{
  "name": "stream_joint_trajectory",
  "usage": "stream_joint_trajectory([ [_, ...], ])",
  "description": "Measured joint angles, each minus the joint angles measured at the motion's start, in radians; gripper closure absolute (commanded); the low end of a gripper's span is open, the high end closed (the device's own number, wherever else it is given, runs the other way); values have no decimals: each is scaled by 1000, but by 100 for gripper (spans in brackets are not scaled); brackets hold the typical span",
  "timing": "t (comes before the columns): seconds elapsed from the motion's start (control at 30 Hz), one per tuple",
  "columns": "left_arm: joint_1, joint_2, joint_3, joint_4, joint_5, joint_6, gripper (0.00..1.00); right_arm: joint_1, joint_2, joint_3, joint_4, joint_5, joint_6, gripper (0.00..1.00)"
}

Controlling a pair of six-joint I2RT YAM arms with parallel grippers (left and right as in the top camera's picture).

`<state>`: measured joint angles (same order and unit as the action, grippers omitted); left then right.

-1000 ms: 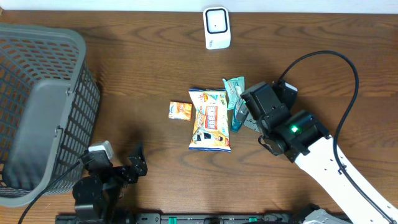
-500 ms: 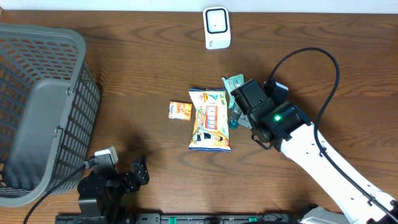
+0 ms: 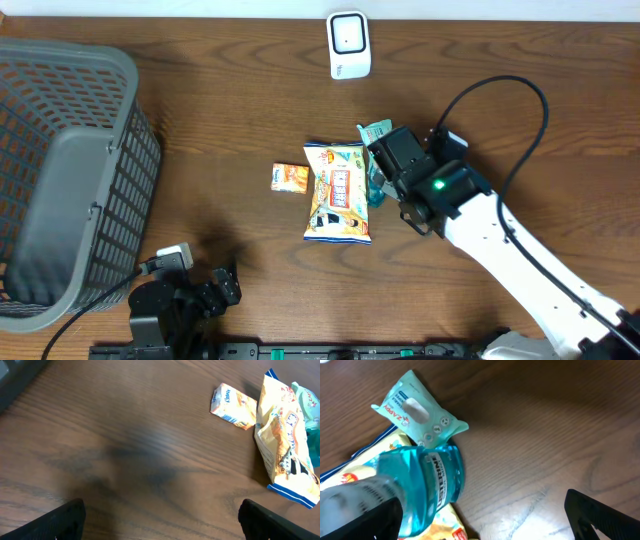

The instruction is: Scan the item barcode

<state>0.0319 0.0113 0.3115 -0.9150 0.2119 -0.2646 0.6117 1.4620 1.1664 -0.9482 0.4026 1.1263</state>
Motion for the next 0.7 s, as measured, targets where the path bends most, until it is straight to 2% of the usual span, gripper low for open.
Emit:
stream_joint_trajectory([
  [0.7, 0, 0, 0, -1, 0, 0, 2, 0, 170, 0, 74, 10, 11, 1],
])
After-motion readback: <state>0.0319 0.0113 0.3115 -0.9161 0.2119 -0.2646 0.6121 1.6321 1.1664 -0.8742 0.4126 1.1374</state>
